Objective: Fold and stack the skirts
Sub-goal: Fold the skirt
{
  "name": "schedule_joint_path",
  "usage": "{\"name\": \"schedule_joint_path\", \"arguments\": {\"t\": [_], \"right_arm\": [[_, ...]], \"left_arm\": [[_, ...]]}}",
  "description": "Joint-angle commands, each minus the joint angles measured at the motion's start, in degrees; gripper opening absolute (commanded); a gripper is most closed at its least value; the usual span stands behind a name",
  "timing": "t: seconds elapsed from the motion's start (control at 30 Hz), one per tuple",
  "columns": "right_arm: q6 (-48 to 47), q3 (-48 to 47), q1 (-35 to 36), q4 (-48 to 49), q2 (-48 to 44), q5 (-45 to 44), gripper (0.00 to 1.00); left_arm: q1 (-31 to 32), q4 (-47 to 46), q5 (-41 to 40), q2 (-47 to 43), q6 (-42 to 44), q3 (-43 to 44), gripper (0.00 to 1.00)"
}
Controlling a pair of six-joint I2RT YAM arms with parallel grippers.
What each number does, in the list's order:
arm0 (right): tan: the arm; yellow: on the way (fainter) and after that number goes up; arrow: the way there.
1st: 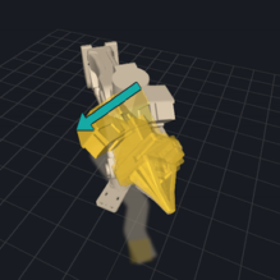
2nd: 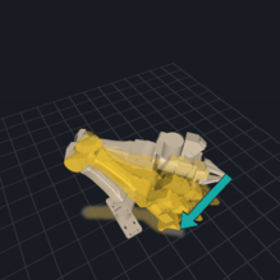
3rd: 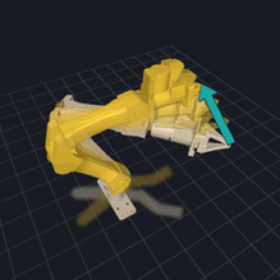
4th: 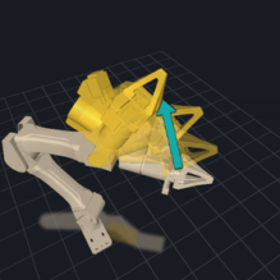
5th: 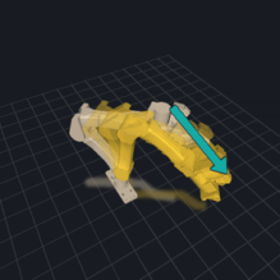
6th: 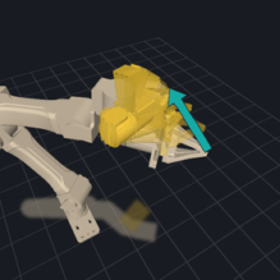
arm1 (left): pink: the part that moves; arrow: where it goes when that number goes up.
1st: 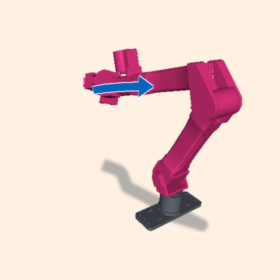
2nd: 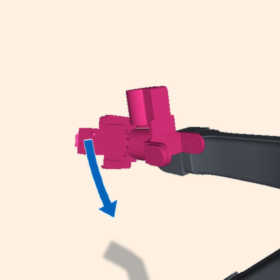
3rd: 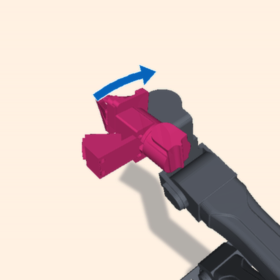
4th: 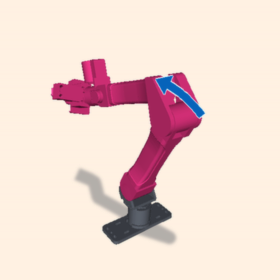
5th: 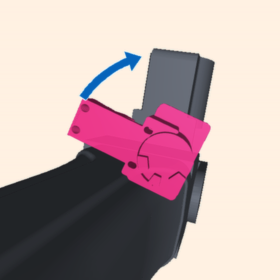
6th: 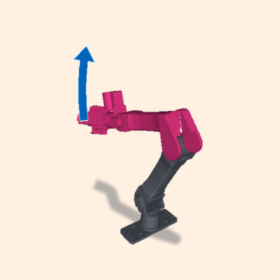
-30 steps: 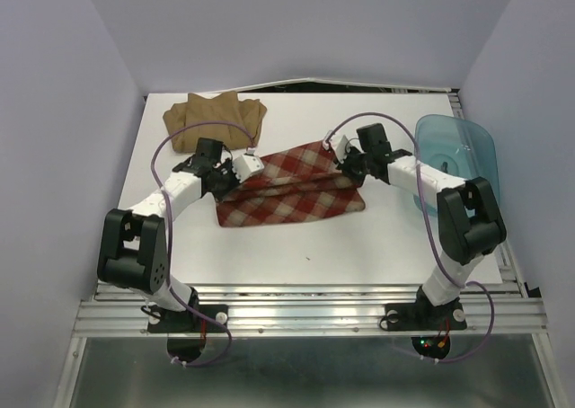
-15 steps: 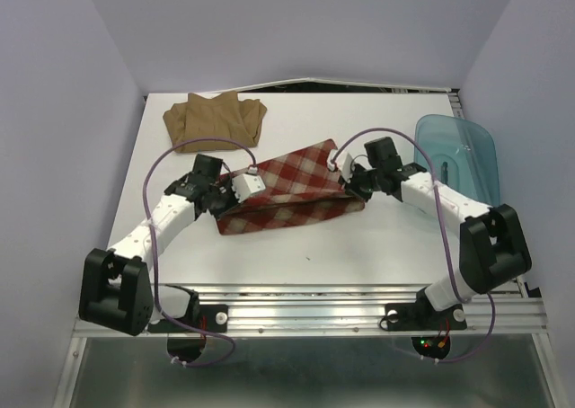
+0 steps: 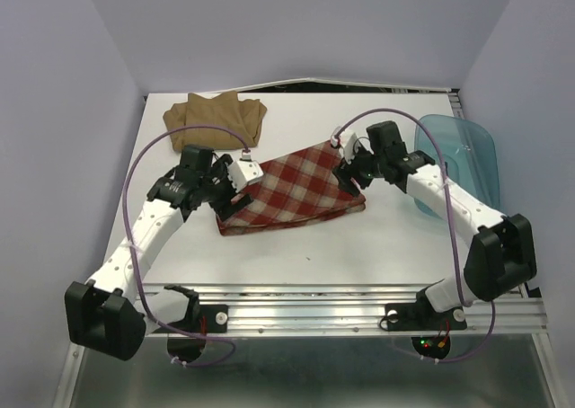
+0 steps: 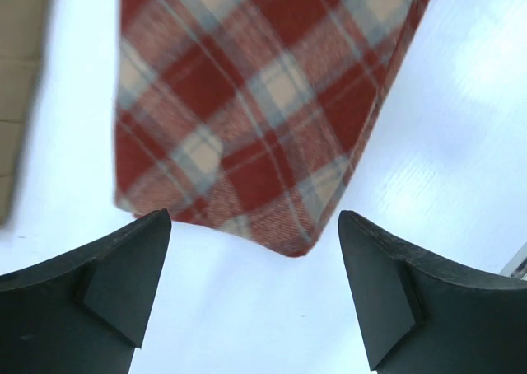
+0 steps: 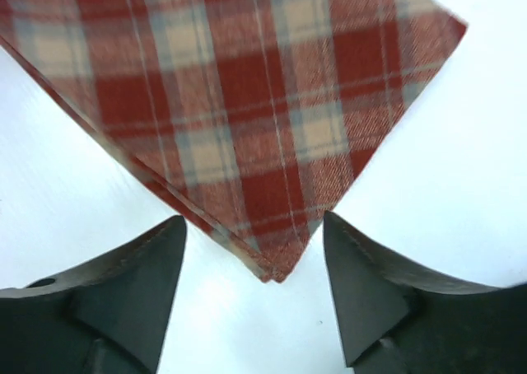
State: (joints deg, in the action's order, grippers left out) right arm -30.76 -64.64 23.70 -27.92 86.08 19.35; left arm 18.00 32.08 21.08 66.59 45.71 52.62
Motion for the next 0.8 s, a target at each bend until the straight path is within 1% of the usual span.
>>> {"name": "schedule_joint_path", "arguments": {"t": [0.0, 0.03, 0.07, 0.1, 0.13, 0.23, 0.27, 0.33, 0.37, 0.4, 0.47, 0.53, 0.57, 0.6, 0.67, 0.73, 0.77], "right_arm": [[8.52, -1.63, 0.03, -1.43, -2.24, 4.29, 0.68], [9.66, -1.37, 0.03, -1.43, -1.54, 4.46, 0.63], [11.67, -1.10, 0.03, -1.35, -0.49, 4.90, 0.53], [13.00, -1.01, 0.03, -1.26, 1.96, 4.82, 0.51], [15.01, -0.84, 0.03, -0.82, 3.55, 4.38, 0.46], [16.61, -1.01, 0.03, -0.12, 9.78, 1.40, 0.40], [16.79, -0.93, 0.03, -0.03, 11.02, 0.43, 0.40], [16.53, -0.40, 0.03, -0.03, 13.13, -1.50, 0.39], [15.92, 0.39, 0.03, 0.06, 15.06, -3.17, 0.38], [15.56, 0.92, 0.03, 0.23, 15.95, -3.70, 0.38], [14.68, 1.36, 0.03, 1.03, 18.75, -7.04, 0.38], [14.07, 0.66, -0.50, 1.99, 20.96, -10.46, 0.38], [13.63, -0.04, -1.11, 2.26, 23.14, -11.09, 0.38], [13.63, -1.96, -1.12, 2.26, 24.30, -11.18, 0.38], [13.63, -4.34, -1.91, 2.26, 26.49, -11.96, 0.38], [13.01, -8.29, -1.91, 2.35, 29.57, -13.02, 0.38], [12.49, -9.96, -2.43, 2.26, 30.71, -14.33, 0.39]], "left_arm": [[0.11, 1.59, 3.53, -0.32, -3.61, 3.98, 0.85], [0.11, 1.07, 3.44, 0.64, -3.88, 4.15, 0.81], [0.02, 0.36, 2.48, 3.17, -5.01, 4.16, 0.69], [0.11, -0.69, 2.13, 4.50, -5.63, 4.16, 0.62], [0.11, -1.39, 1.25, 6.08, -6.07, 4.16, 0.53], [0.11, -4.21, -2.70, 11.27, -6.61, 2.58, 0.40], [0.11, -4.65, -3.76, 13.29, -5.91, 1.27, 0.37], [0.02, -6.05, -6.57, 14.62, -4.15, -0.58, 0.33], [0.02, -6.93, -9.36, 15.49, -3.36, -2.94, 0.30], [0.11, -7.72, -10.00, 16.02, -1.26, -3.83, 0.27], [0.11, -9.56, -12.36, 16.82, 0.51, -7.25, 0.19], [0.11, -10.10, -13.17, 17.08, 3.76, -9.19, 0.13], [0.19, -10.36, -13.52, 17.35, 4.64, -10.68, 0.08], [0.37, -10.28, -13.61, 17.44, 6.39, -11.22, 0.05], [0.98, -10.19, -13.70, 17.52, 7.36, -12.01, 0.01], [1.95, -8.88, -12.56, 17.61, 8.07, -11.93, 0.00], [3.87, -7.83, -11.51, 17.35, 8.25, -11.41, 0.00]]}}
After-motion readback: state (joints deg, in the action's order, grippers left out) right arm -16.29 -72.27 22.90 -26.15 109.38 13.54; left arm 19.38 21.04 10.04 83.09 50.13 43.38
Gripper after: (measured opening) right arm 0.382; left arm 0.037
